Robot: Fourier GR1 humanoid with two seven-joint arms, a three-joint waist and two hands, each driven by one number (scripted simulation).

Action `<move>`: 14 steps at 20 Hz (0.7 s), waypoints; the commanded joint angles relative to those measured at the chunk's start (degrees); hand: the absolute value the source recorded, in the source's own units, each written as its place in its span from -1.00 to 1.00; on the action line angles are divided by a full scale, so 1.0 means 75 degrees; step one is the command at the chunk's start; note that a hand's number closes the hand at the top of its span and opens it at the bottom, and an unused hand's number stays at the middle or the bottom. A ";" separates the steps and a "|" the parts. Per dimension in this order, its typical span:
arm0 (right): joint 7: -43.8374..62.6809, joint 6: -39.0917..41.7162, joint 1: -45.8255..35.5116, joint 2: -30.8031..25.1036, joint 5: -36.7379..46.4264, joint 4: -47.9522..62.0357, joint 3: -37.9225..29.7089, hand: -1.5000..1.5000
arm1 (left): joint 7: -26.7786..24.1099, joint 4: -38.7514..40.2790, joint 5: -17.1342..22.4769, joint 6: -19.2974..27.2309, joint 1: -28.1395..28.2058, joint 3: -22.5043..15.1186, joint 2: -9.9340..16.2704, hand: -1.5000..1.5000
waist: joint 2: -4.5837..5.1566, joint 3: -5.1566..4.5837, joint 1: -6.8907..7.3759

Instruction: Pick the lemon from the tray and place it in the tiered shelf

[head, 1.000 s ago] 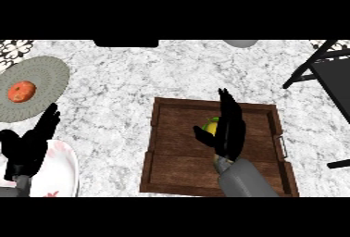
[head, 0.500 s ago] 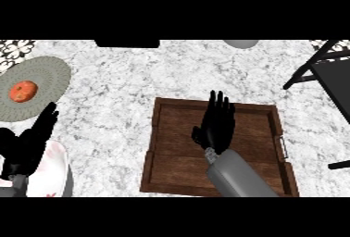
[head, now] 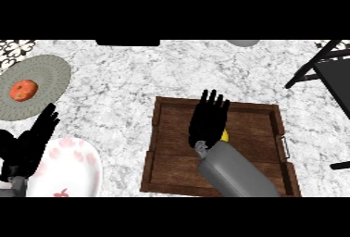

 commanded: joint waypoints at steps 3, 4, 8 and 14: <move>0.1874 0.1542 -0.0624 0.0129 -0.0523 0.0066 0.0004 -1.00 | -0.0099 0.0215 -0.0042 -0.0080 -0.0038 0.0078 -0.0109 0.00 | 0.0057 0.0006 -0.0048; 0.1959 0.1711 -0.0598 0.0128 -0.0512 -0.0249 0.0015 -1.00 | -0.0456 0.0420 -0.0116 -0.0178 -0.0018 0.0113 -0.0146 0.00 | 0.0040 0.0002 -0.0122; 0.1617 0.1514 -0.0441 0.0128 -0.0247 0.0411 -0.0306 -1.00 | -0.0255 0.0206 -0.0050 -0.0236 0.0200 0.0174 -0.0077 0.00 | 0.0050 0.0008 -0.0116; 0.1408 0.1480 -0.0123 0.0128 0.0034 0.0099 -0.0283 -1.00 | 0.0083 -0.0043 -0.0077 -0.0165 0.0013 0.0292 -0.0164 0.00 | 0.0048 0.0016 -0.0159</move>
